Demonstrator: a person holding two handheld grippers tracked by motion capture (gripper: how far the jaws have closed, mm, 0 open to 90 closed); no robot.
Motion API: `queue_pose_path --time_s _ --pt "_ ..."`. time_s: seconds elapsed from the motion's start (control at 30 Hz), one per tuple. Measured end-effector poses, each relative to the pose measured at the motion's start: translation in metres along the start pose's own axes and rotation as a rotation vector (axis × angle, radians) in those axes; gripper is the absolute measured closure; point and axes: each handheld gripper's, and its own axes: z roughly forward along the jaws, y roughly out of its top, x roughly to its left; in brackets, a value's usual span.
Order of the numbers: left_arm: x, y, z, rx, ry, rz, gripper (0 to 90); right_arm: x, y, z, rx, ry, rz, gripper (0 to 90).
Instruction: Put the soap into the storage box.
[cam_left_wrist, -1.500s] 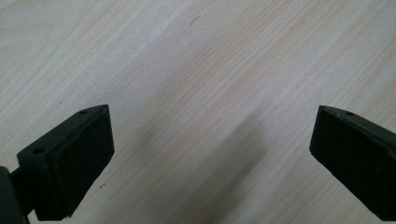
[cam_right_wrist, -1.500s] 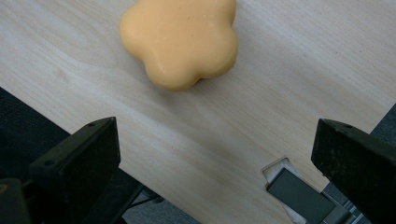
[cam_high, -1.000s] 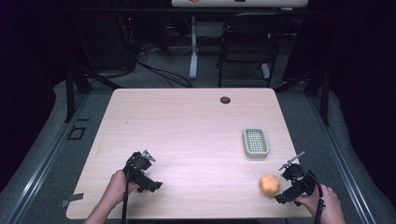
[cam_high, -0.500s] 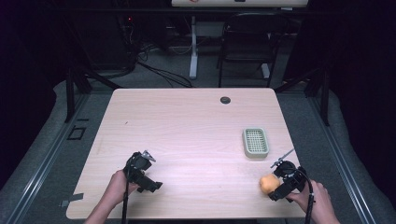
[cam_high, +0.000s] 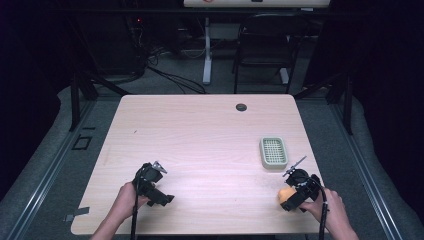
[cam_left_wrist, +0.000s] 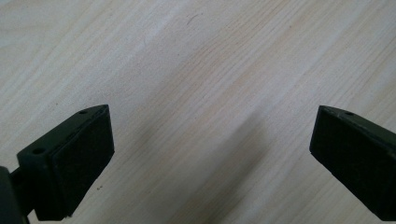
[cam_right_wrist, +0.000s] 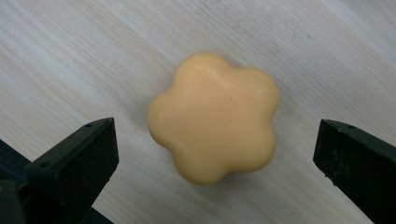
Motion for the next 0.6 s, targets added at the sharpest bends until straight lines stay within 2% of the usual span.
queue_pose_path --time_s 0.13,0.2,0.23,0.27,0.33,0.4,0.53,0.57,0.6 --pt "0.000 0.000 0.000 0.001 -0.002 -0.001 0.0 0.001 0.003 0.000 -0.007 -0.004 -0.011 0.0" --pt "0.000 0.000 0.000 0.001 -0.002 -0.001 0.0 0.002 0.004 0.000 -0.017 -0.010 0.001 1.8" --pt "0.000 0.000 0.001 0.001 -0.003 -0.002 0.0 0.004 0.004 0.003 -0.045 -0.006 0.025 4.3" --pt "0.000 0.000 0.000 0.002 -0.003 -0.001 0.0 0.001 0.006 0.001 -0.007 -0.007 -0.004 4.6" --pt "0.000 0.000 0.001 0.003 -0.003 -0.003 0.0 0.002 0.006 0.005 -0.014 -0.005 0.026 13.2" --pt "0.000 0.000 0.002 0.004 -0.002 -0.003 0.0 0.000 0.008 0.003 0.033 -0.002 -0.005 12.9" --pt "-0.001 0.000 0.002 0.007 -0.006 0.001 0.0 0.002 0.009 0.006 0.033 0.004 0.006 14.2" --pt "-0.001 0.000 0.002 0.007 -0.006 0.001 0.0 0.003 0.009 0.008 0.013 0.009 0.023 14.7" --pt "-0.001 0.000 0.002 0.005 -0.004 0.000 0.0 0.002 0.013 0.006 0.073 -0.005 -0.010 15.8"
